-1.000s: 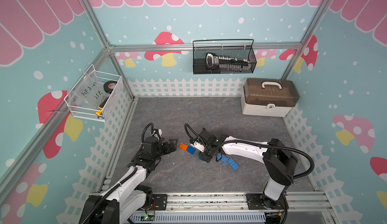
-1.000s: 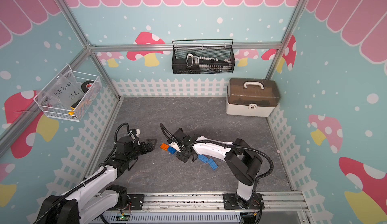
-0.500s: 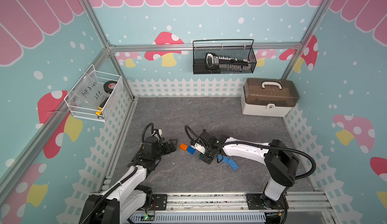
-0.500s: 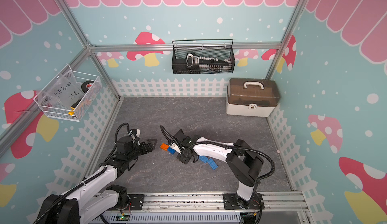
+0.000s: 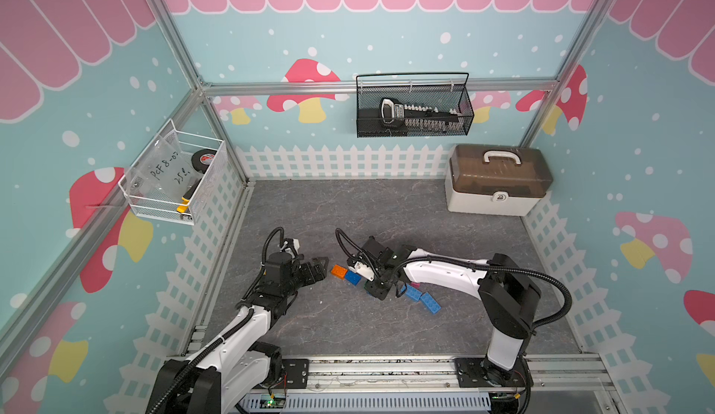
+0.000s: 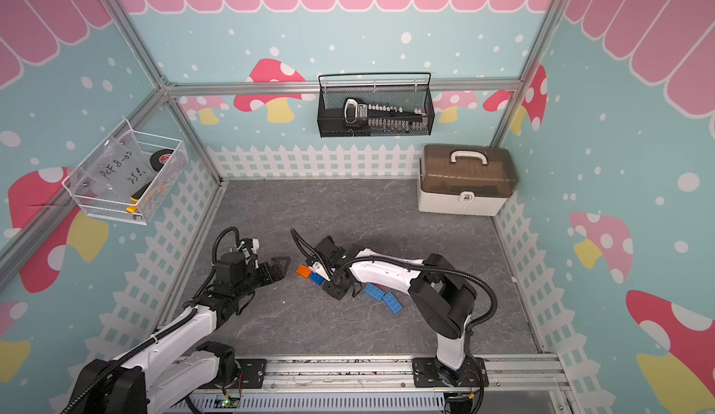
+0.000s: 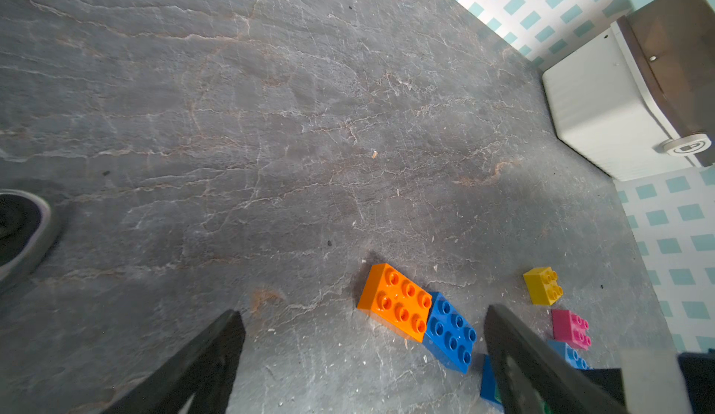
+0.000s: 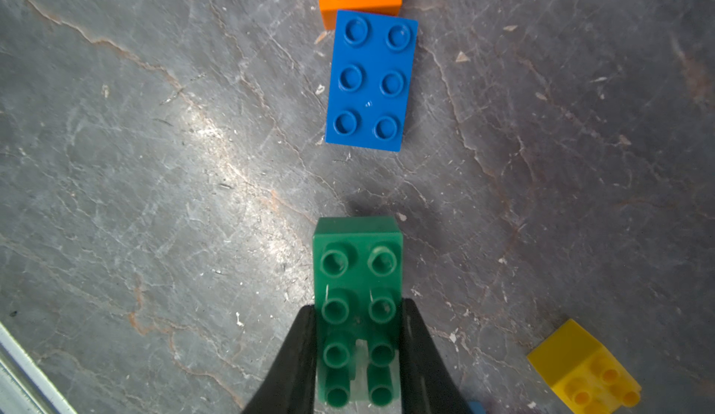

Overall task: Assemble a heart with lego
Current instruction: Assemble the lego brick with the lego brick.

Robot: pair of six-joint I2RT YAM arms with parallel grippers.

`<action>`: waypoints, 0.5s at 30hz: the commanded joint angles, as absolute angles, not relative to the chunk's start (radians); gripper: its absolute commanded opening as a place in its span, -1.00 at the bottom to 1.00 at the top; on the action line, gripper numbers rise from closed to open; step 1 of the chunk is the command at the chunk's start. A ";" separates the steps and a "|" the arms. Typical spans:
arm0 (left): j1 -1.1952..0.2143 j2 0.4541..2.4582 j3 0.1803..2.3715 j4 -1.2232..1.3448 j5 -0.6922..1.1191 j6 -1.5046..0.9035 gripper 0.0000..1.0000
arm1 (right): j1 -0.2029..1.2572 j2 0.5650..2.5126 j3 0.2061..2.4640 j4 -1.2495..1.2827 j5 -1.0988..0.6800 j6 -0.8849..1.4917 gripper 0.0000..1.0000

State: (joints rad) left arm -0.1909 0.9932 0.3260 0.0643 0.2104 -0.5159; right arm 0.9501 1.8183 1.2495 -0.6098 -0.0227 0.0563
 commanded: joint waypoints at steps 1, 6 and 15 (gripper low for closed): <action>-0.186 1.000 0.351 0.068 0.220 -0.505 0.92 | 0.950 1.861 1.223 -0.667 -0.045 0.038 -0.50; -0.187 1.002 0.351 0.068 0.220 -0.505 0.93 | 0.946 1.863 1.234 -0.688 -0.038 0.040 -0.51; -0.187 1.001 0.350 0.072 0.219 -0.506 0.93 | 0.945 1.830 1.196 -0.687 -0.022 0.057 -0.51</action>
State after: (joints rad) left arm -0.1909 1.0004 0.3260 0.0639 0.2131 -0.5159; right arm 0.9482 1.8141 1.2419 -0.6048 -0.0250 0.0574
